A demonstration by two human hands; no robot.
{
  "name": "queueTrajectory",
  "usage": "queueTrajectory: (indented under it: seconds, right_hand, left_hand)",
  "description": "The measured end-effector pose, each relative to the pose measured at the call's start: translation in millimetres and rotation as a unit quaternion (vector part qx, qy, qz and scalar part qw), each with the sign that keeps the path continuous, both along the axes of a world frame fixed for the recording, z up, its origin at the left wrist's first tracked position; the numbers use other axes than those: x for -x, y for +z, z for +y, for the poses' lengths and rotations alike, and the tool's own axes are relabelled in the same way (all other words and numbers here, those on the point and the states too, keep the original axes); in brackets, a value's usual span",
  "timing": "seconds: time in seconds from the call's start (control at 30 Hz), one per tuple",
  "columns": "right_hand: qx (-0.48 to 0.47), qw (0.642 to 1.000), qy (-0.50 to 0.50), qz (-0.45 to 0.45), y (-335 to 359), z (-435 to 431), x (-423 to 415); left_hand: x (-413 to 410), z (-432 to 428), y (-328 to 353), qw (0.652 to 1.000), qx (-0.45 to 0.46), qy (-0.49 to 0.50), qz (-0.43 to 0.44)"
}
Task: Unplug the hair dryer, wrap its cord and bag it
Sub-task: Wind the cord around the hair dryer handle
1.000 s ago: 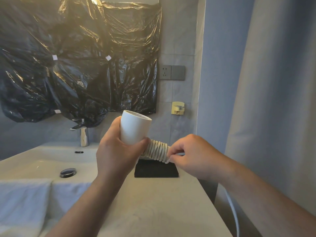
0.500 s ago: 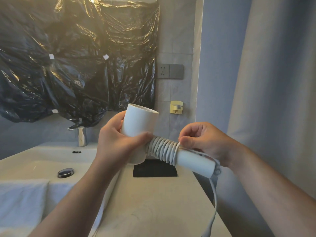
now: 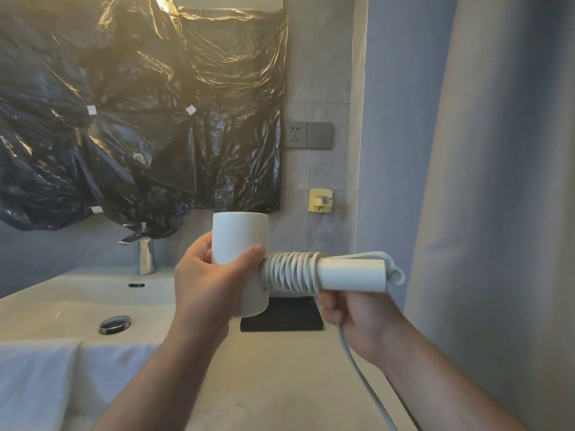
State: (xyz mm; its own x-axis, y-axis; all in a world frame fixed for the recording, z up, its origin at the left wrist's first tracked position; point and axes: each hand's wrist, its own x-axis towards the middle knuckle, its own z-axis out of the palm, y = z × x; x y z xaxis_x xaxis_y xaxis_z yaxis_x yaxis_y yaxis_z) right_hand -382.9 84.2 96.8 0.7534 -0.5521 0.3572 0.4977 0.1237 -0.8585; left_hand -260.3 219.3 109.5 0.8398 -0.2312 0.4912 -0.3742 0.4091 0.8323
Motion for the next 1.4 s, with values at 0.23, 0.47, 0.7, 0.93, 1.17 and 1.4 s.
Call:
queueTrajectory:
  seconds: [0.23, 0.47, 0.7, 0.93, 1.17, 1.4]
  right_hand:
    - [0.162, 0.974, -0.120, 0.104, -24.1, 18.9, -3.1]
    - [0.427, 0.843, -0.224, 0.239, -13.8, 20.8, 4.9]
    - [0.429, 0.848, -0.248, 0.186, -11.8, 33.7, 11.9]
    - [0.367, 0.906, -0.121, 0.174, -15.1, 24.5, 4.4]
    - [0.405, 0.885, -0.091, 0.209, -12.1, 15.4, 6.8]
    - [0.609, 0.725, -0.187, 0.262, 12.2, 15.4, 23.1]
  left_hand:
    - [-1.6, -5.0, -4.1, 0.996, 0.021, 0.081, 0.017]
    - [-3.0, -5.4, -9.8, 0.977, -0.042, 0.189, -0.087]
    - [-4.1, -7.1, -13.7, 0.982, -0.025, 0.182, -0.051]
    - [-1.0, -3.4, -14.2, 0.981, -0.028, 0.185, -0.044]
    - [-8.4, -0.3, -19.4, 0.976, -0.058, 0.194, -0.075]
    - [-12.4, 4.9, -21.5, 0.954, -0.127, 0.218, -0.159]
